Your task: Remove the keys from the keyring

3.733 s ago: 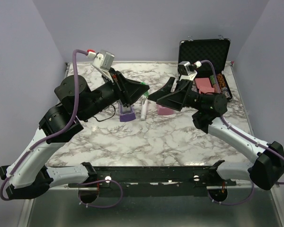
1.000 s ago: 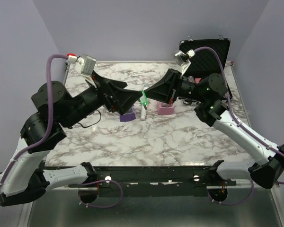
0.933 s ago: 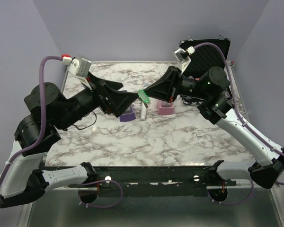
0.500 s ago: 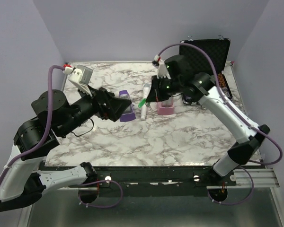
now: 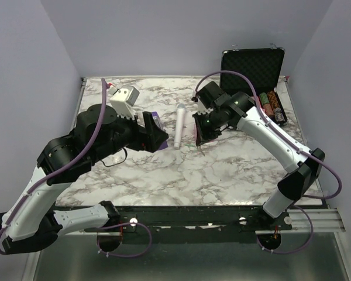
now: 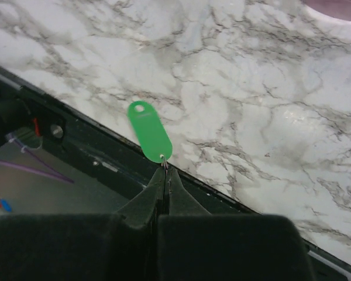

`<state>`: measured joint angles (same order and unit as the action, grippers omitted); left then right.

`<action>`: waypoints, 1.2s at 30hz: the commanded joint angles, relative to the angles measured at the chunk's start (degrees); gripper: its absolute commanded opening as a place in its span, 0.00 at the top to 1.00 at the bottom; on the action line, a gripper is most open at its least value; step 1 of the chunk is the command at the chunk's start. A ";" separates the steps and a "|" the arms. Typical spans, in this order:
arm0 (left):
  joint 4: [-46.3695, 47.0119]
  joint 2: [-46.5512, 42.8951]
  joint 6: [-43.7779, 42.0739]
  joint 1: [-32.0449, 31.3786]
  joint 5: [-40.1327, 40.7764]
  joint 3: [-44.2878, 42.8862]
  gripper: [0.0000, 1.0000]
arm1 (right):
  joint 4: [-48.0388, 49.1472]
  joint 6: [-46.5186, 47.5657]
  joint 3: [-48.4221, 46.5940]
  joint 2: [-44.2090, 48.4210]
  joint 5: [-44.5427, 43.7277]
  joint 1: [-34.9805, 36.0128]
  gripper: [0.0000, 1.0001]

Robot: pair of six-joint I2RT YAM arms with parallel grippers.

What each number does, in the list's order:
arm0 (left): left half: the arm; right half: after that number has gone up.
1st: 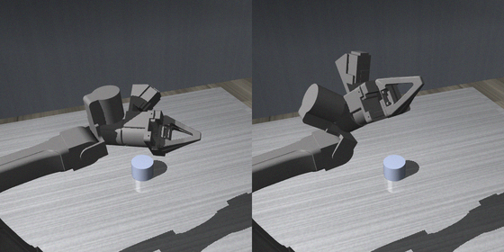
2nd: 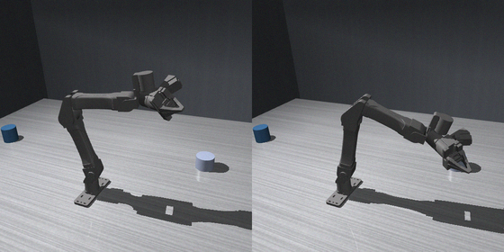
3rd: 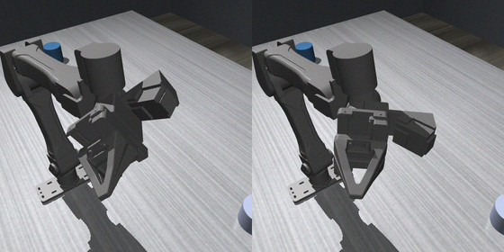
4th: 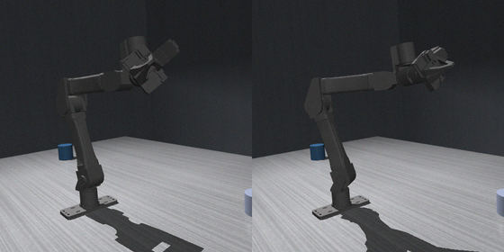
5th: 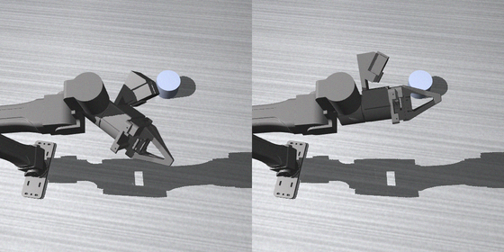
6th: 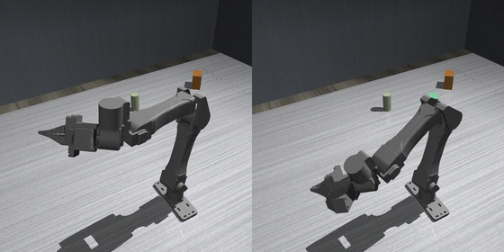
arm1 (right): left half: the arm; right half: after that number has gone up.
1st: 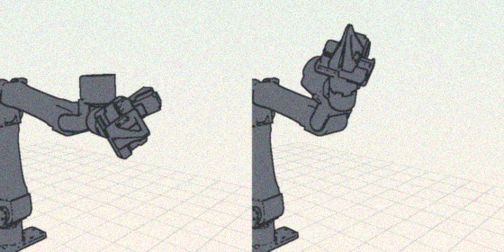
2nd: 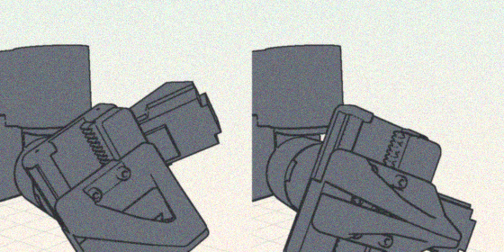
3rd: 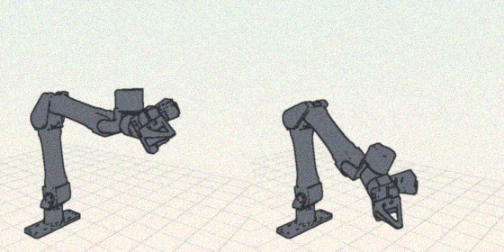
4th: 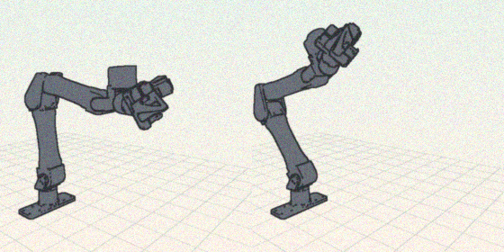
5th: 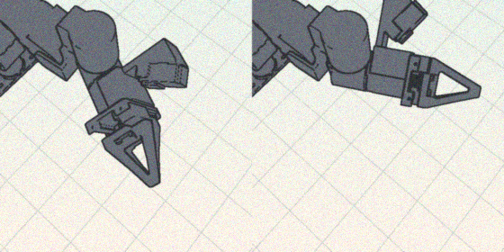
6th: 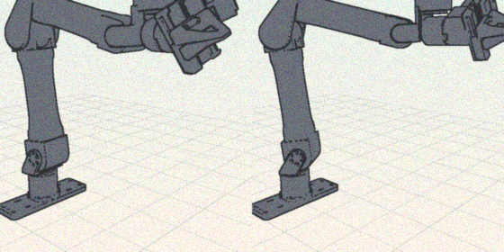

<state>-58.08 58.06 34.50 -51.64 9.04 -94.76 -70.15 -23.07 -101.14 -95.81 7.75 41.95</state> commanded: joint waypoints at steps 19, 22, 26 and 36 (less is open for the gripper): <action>10.19 -3.93 -16.39 0.84 -34.01 2.74 0.37 | 30.33 4.35 10.00 20.84 47.79 0.67 0.99; 10.45 -2.52 -16.66 0.92 -33.73 1.95 0.40 | 31.83 4.00 9.48 21.63 49.81 0.76 0.99; 9.92 -0.32 -17.36 1.01 -33.74 0.98 0.43 | 32.36 4.00 8.86 22.33 51.05 0.76 0.99; 11.24 1.70 -16.22 1.19 -37.69 2.91 0.51 | 33.15 3.73 8.42 22.51 50.52 0.76 0.99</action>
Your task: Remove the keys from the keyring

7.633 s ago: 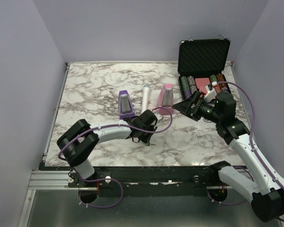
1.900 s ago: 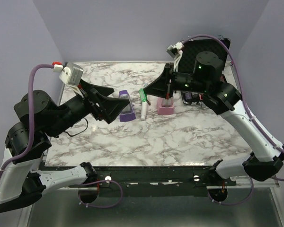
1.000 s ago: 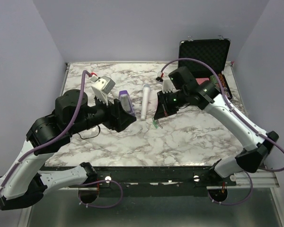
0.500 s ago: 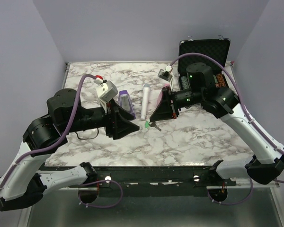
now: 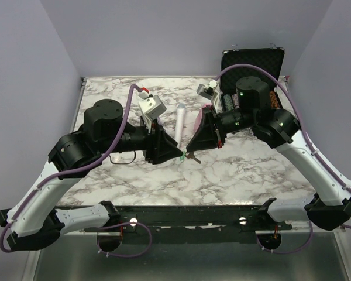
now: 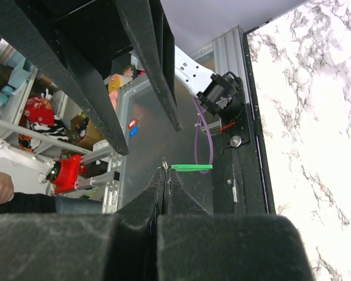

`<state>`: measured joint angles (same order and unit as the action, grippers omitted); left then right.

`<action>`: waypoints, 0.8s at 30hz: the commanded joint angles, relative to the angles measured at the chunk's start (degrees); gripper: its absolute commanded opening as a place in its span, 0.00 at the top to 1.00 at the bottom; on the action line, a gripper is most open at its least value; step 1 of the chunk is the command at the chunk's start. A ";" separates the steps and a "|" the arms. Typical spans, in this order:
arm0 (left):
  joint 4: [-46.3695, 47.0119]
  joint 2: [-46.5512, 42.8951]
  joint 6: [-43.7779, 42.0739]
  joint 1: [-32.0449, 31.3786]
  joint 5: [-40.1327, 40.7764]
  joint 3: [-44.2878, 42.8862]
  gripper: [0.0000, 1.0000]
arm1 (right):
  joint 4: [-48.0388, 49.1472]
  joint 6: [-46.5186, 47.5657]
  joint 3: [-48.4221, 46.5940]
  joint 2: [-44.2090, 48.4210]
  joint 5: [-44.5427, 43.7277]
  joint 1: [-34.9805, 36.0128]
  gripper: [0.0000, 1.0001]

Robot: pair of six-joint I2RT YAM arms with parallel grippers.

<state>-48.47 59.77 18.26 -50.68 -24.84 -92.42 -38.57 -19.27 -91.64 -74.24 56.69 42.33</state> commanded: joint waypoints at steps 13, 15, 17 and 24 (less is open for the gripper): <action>4.00 2.10 1.69 0.23 -5.39 1.19 0.68 | 3.23 -0.68 -0.21 2.34 2.38 0.30 0.99; 4.08 2.37 1.87 0.23 -5.31 1.28 0.74 | 4.20 -1.12 0.40 2.78 2.47 0.39 0.99; 4.17 2.37 2.13 0.31 -5.22 1.37 0.79 | 5.16 -1.39 0.93 3.39 2.73 0.39 0.99; 6.71 1.32 3.97 0.23 -4.61 2.33 1.00 | 7.54 -2.53 2.25 4.10 3.78 0.39 0.99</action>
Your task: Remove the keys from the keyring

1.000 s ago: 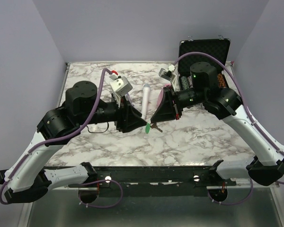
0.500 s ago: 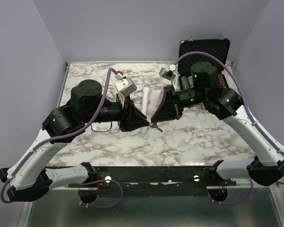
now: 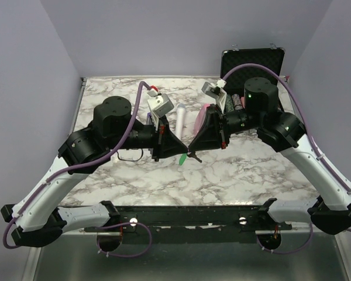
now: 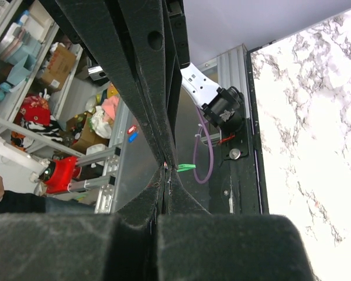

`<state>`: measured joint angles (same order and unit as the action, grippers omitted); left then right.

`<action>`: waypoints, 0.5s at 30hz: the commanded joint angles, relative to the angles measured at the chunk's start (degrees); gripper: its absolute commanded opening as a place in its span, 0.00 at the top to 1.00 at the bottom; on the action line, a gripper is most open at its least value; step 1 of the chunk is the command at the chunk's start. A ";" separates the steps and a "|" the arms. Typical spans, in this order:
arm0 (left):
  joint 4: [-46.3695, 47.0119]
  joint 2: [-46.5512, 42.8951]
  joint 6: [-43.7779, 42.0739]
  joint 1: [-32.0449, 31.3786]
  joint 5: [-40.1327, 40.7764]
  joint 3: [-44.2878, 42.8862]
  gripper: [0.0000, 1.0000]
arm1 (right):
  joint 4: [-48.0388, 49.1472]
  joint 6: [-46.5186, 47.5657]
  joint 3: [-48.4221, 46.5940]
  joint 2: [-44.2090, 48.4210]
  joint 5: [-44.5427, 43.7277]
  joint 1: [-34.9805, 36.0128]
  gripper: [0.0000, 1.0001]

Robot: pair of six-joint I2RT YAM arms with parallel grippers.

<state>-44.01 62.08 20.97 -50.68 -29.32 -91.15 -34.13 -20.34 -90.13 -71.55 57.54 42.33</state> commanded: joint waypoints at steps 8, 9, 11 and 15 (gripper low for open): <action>9.37 -3.98 8.37 0.23 4.43 4.40 1.00 | 13.63 -6.63 5.39 4.92 -1.72 0.39 0.99; 10.34 -4.42 9.51 0.23 5.32 4.58 1.00 | 16.00 -7.86 6.18 5.62 -2.42 0.30 0.99; 13.58 -5.74 12.85 0.23 8.22 6.15 1.00 | 20.83 -9.97 7.94 6.51 -3.65 0.39 0.99; 20.88 -8.03 19.36 0.23 12.26 10.20 1.00 | 29.98 -14.11 10.32 7.12 -5.77 0.30 0.99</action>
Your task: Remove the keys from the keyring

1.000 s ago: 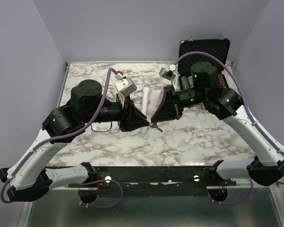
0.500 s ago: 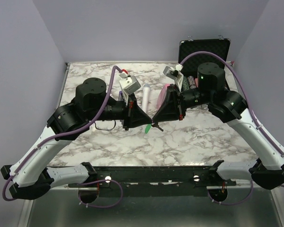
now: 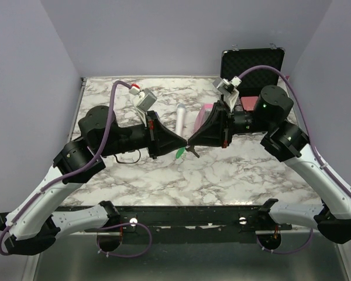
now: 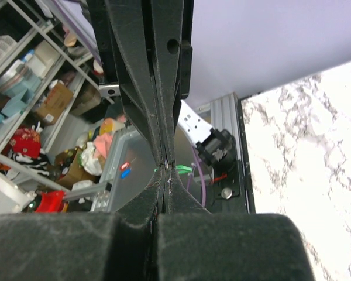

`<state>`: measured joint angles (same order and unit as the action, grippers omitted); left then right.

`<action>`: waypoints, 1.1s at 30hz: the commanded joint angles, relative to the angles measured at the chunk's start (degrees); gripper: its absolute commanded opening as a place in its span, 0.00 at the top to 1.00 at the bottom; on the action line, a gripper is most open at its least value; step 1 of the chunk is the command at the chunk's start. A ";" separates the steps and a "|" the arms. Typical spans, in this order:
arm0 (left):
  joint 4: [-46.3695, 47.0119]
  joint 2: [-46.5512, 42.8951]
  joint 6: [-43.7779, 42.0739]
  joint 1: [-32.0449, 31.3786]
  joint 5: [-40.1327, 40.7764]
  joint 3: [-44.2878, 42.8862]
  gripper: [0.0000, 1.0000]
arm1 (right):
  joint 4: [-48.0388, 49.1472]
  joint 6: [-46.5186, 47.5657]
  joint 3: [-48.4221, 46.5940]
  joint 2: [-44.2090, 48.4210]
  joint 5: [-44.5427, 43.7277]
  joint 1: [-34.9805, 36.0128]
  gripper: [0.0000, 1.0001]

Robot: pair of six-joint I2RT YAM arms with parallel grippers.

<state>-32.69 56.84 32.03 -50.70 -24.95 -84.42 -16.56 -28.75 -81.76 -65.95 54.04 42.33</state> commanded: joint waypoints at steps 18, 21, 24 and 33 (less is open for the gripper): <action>25.22 -6.30 15.43 -0.37 13.00 11.21 1.00 | 33.25 -16.16 6.78 1.53 -6.93 0.39 0.99; 25.30 -6.48 15.17 -0.54 13.61 11.38 1.00 | 34.05 -17.12 7.05 1.27 -7.28 0.39 0.99; 25.57 -6.57 14.90 -0.72 13.79 11.47 1.00 | 34.40 -17.65 7.22 1.09 -7.72 0.30 0.98; 23.99 -6.65 13.41 -1.25 15.19 11.03 1.00 | 36.86 -19.32 7.84 0.65 -6.40 0.39 0.79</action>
<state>-7.40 50.09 46.70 -51.62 -12.53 -73.36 16.27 -46.94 -74.70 -65.45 46.85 42.33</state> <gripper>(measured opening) 0.007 0.194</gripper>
